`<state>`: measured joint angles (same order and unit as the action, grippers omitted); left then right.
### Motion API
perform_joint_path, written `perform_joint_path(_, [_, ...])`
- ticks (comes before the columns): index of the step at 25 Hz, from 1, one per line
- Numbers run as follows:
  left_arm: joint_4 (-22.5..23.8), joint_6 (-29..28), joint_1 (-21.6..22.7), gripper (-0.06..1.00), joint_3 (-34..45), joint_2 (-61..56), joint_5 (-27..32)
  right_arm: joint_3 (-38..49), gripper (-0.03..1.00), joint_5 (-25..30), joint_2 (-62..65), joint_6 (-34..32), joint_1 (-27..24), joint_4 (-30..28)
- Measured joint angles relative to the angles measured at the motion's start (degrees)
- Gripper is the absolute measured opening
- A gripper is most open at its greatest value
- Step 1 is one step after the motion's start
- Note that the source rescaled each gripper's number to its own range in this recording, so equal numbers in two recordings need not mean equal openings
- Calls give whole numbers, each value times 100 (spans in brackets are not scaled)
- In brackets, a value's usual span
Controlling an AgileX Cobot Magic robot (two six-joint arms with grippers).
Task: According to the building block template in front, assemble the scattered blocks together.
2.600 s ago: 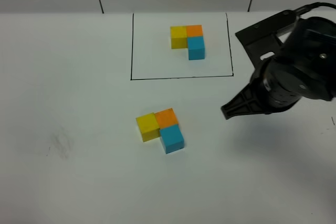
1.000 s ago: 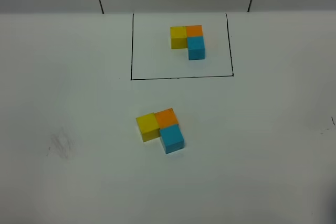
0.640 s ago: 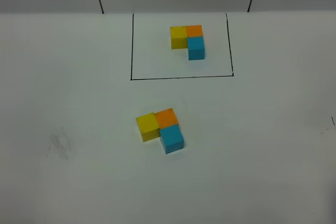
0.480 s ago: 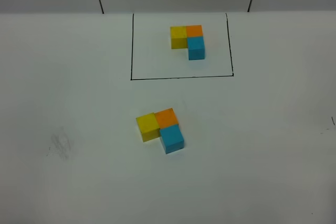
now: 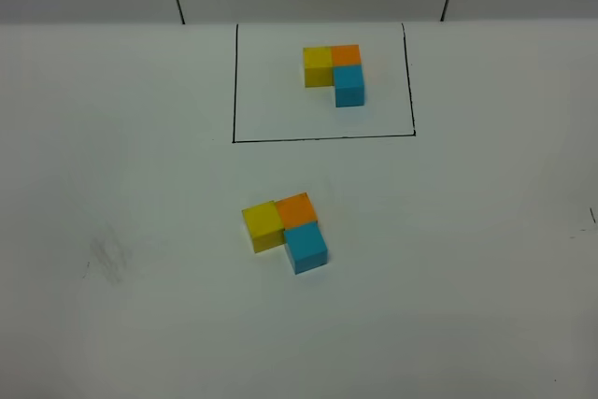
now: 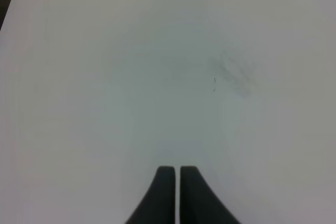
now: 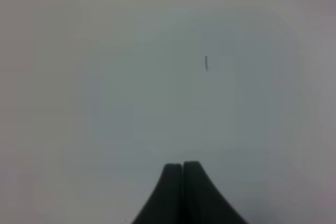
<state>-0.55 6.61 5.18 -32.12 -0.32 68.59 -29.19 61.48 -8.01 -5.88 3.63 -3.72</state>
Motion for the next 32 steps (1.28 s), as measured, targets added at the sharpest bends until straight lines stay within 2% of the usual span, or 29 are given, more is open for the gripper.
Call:
perform_joint_path(10, [0, 0, 0, 0, 0, 0, 0, 35, 0, 5, 817, -11, -169, -83])
perform_joint_path(32, [0, 11, 0, 0, 0, 0, 0, 35, 0, 5, 843, -15, -169, -95])
